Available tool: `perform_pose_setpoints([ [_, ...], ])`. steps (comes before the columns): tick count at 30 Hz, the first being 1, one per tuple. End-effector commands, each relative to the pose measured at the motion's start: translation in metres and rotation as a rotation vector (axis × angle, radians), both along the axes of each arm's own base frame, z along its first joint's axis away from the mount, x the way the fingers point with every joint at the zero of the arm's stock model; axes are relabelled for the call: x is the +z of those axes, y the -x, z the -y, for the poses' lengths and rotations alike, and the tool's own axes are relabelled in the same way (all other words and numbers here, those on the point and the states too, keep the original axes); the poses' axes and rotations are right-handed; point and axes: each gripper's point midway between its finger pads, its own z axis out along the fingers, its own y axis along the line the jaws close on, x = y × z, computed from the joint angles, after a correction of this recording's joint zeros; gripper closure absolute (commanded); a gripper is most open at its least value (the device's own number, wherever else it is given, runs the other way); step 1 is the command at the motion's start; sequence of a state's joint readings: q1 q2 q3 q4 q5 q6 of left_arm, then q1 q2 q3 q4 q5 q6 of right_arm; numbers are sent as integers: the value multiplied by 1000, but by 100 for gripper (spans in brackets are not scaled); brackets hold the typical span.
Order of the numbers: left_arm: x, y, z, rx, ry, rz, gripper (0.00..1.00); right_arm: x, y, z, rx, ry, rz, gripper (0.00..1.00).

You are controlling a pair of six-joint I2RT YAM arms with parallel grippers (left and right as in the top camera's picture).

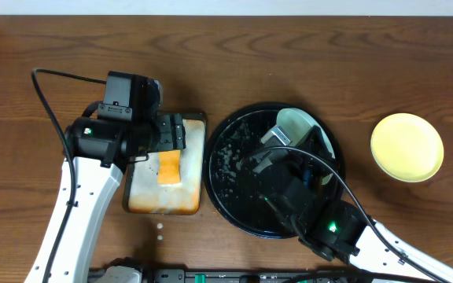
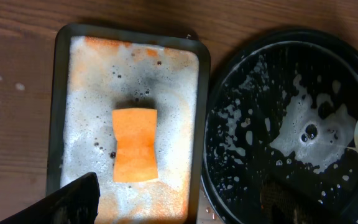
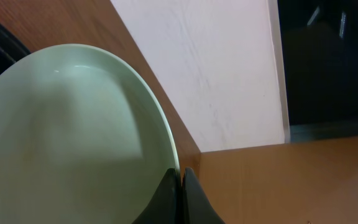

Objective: Clean dirty plates on tray and stack at the side

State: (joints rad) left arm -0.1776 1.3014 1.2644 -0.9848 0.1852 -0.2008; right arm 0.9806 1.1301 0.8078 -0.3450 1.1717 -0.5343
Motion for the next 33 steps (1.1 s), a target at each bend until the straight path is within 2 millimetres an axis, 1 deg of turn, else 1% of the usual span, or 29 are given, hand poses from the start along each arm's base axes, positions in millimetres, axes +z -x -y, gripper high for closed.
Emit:
perform_pose_setpoints([
  [1, 0, 0, 1, -14, -1, 1, 16, 8, 1, 1, -12, -1, 24, 99],
  [25, 0, 1, 1, -13, -1, 2, 16, 8, 1, 1, -16, -5, 27, 99],
  [30, 0, 1, 1, -13, -1, 2, 16, 8, 1, 1, -31, -78, 45, 99],
  [33, 0, 1, 1, -14, -1, 2, 16, 8, 1, 1, -55, -176, 72, 99],
])
